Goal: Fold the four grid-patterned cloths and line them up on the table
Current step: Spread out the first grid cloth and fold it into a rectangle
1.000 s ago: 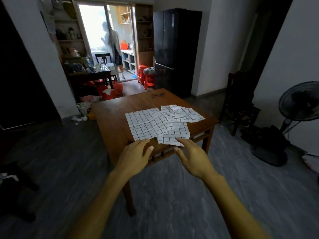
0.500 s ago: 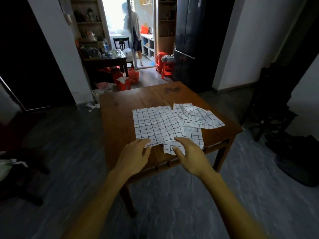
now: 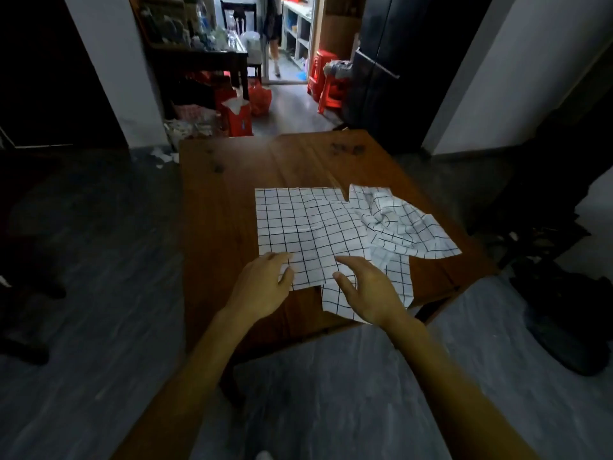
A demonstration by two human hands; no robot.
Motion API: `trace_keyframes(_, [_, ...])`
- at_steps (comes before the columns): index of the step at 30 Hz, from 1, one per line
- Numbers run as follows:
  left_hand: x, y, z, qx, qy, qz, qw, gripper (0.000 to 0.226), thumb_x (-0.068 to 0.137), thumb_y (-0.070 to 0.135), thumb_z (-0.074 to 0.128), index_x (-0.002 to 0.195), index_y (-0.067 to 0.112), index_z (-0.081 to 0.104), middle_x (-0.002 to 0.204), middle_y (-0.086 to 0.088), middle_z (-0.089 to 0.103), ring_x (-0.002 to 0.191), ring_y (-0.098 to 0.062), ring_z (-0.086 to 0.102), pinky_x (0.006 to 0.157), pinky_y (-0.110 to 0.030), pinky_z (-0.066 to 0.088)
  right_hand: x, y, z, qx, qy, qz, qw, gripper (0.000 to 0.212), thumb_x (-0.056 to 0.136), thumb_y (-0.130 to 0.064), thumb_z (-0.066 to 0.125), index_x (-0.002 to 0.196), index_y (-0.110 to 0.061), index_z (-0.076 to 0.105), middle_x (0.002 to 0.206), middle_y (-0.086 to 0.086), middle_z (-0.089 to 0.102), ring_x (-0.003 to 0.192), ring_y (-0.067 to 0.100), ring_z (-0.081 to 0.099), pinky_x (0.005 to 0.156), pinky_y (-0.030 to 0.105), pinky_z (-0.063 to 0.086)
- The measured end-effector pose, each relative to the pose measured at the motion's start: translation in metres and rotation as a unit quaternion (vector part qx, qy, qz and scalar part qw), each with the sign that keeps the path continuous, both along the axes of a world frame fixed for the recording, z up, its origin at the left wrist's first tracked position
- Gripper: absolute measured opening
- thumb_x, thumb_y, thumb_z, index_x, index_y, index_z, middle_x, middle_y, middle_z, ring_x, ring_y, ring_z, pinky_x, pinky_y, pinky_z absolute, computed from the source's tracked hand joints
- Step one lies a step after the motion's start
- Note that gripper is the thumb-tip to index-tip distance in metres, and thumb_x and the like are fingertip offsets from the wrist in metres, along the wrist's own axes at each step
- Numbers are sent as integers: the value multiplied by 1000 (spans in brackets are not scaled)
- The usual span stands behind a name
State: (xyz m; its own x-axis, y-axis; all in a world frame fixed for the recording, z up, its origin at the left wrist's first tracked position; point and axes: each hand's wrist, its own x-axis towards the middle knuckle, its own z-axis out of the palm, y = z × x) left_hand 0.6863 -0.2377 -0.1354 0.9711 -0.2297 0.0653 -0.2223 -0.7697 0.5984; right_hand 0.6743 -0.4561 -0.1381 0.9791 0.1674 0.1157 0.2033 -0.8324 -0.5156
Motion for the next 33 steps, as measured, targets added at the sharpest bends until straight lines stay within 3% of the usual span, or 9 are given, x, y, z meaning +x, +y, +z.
trace_keyframes(3, [24, -5, -16, 6, 20, -3, 1000, 41, 99, 30, 45, 139, 19, 44, 139, -4, 49, 118, -18, 52, 95, -28, 39, 26, -1, -16, 8, 15, 8, 1000, 41, 98, -34, 49, 134, -15, 52, 135, 5, 55, 123, 20, 51, 102, 35, 42])
trace_keyframes(11, [84, -36, -75, 23, 95, 31, 995, 41, 99, 32, 42, 138, 19, 43, 139, -5, 47, 121, -21, 49, 99, -36, 44, 104, -25, -68, -7, 83, 29, 996, 42, 98, -35, 47, 138, -19, 47, 139, 3, 50, 126, 18, 47, 103, 29, 36])
trace_keyframes(18, [125, -84, -127, 63, 145, 80, 984, 42, 97, 35, 46, 137, 21, 44, 140, -2, 46, 122, -19, 47, 99, -34, 42, 160, -50, -117, 5, 146, 68, 987, 42, 97, -32, 51, 136, -19, 48, 138, 4, 51, 124, 20, 49, 101, 32, 40])
trace_keyframes(28, [143, -113, -190, 159, 137, 23, 977, 49, 88, 33, 60, 134, 21, 46, 133, -5, 47, 124, -20, 41, 102, -33, 36, 195, -62, -154, 3, 180, 120, 976, 40, 96, -28, 52, 134, -18, 50, 129, 7, 56, 113, 22, 55, 91, 29, 45])
trace_keyframes(33, [144, -106, -212, 171, 121, -6, 978, 32, 88, 29, 59, 119, 21, 56, 119, -5, 53, 110, -22, 48, 91, -32, 42, 197, -65, -166, 9, 185, 114, 976, 38, 96, -28, 52, 132, -17, 52, 127, 6, 57, 110, 21, 56, 90, 29, 46])
